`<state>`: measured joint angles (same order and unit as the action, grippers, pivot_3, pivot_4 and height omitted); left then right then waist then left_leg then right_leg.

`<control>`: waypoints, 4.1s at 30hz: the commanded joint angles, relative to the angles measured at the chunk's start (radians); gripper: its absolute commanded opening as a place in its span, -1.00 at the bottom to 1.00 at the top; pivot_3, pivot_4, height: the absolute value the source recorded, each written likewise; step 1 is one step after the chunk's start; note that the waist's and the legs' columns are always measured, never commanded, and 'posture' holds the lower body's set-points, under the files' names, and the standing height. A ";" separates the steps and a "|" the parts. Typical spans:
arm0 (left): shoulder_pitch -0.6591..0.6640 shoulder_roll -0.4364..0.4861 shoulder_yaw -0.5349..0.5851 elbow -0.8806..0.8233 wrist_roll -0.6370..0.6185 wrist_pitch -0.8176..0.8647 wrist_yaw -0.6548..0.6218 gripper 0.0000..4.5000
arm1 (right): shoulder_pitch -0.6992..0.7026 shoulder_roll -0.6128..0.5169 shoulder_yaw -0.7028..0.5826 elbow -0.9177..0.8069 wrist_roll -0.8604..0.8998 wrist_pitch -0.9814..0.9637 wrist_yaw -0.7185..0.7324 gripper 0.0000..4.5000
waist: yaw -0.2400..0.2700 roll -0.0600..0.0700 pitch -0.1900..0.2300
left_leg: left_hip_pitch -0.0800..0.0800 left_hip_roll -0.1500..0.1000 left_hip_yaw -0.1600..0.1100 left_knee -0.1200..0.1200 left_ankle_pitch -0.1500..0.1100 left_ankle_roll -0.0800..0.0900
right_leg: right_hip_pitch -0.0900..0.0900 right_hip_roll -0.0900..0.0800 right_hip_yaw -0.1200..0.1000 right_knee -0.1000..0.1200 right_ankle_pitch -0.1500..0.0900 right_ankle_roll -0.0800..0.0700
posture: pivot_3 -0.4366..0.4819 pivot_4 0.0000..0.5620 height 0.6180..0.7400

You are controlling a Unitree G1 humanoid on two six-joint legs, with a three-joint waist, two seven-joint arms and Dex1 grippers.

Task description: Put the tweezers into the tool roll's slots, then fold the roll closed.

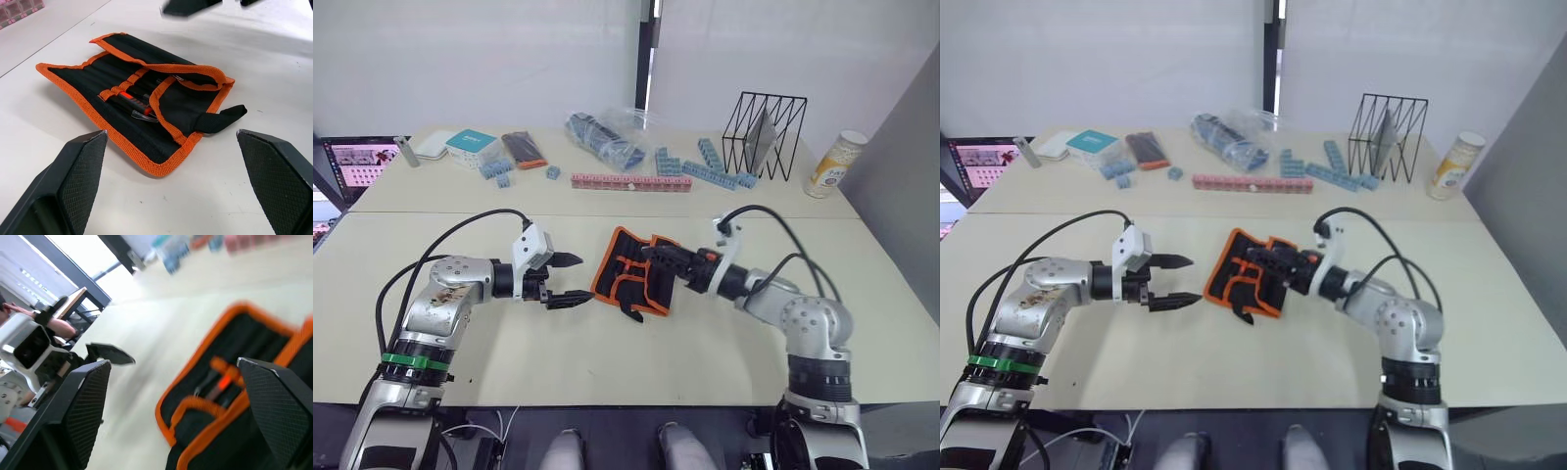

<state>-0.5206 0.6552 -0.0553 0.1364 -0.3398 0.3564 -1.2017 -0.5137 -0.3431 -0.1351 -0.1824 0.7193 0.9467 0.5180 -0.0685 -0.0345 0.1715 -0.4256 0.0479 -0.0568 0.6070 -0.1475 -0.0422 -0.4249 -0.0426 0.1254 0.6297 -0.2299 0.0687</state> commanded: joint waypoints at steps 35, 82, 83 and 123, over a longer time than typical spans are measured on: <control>-0.072 -0.175 0.064 0.151 -0.124 0.470 0.341 1.00 | 0.172 -0.085 0.393 0.242 -0.597 -0.584 0.145 -0.96 | 0.004 -0.002 -0.001 | 0.004 0.000 0.000 0.003 0.000 0.000 | 0.004 0.000 0.000 0.001 0.000 0.000 | -0.05 -0.47 1.00; -0.208 -0.350 -0.243 0.073 0.025 0.384 0.285 -0.99 | 0.223 0.041 0.257 0.117 -0.552 -0.353 -0.019 -1.00 | 0.026 -0.001 -0.001 | 0.002 -0.002 -0.001 0.005 0.000 0.000 | 0.004 0.000 0.001 -0.001 0.002 0.000 | -0.05 -0.47 1.00; -0.207 -0.355 -0.245 0.084 0.030 0.377 0.284 -0.99 | 0.230 0.041 0.251 0.106 -0.543 -0.346 -0.018 -1.00 | 0.026 -0.001 -0.002 | 0.002 -0.002 -0.001 0.005 0.000 0.000 | 0.004 -0.001 0.001 -0.001 0.002 0.000 | -0.05 -0.47 1.00; -0.189 -0.342 -0.261 0.155 0.146 0.320 0.227 -0.60 | -0.058 -0.041 0.297 0.358 -0.550 -0.267 0.011 -1.00 | 0.002 0.000 -0.002 | 0.003 -0.002 0.000 0.003 0.000 0.000 | 0.004 0.000 0.001 -0.001 0.002 0.001 | -0.05 -0.47 1.00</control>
<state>-0.7334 0.2842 -0.3247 0.3093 -0.1912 0.6380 -0.9620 -0.5981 -0.3659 0.1453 0.1302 0.2053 0.6682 0.5244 -0.0660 -0.0342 0.1694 -0.4226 0.0459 -0.0572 0.6097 -0.1472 -0.0426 -0.4205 -0.0431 0.1269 0.6291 -0.2275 0.0702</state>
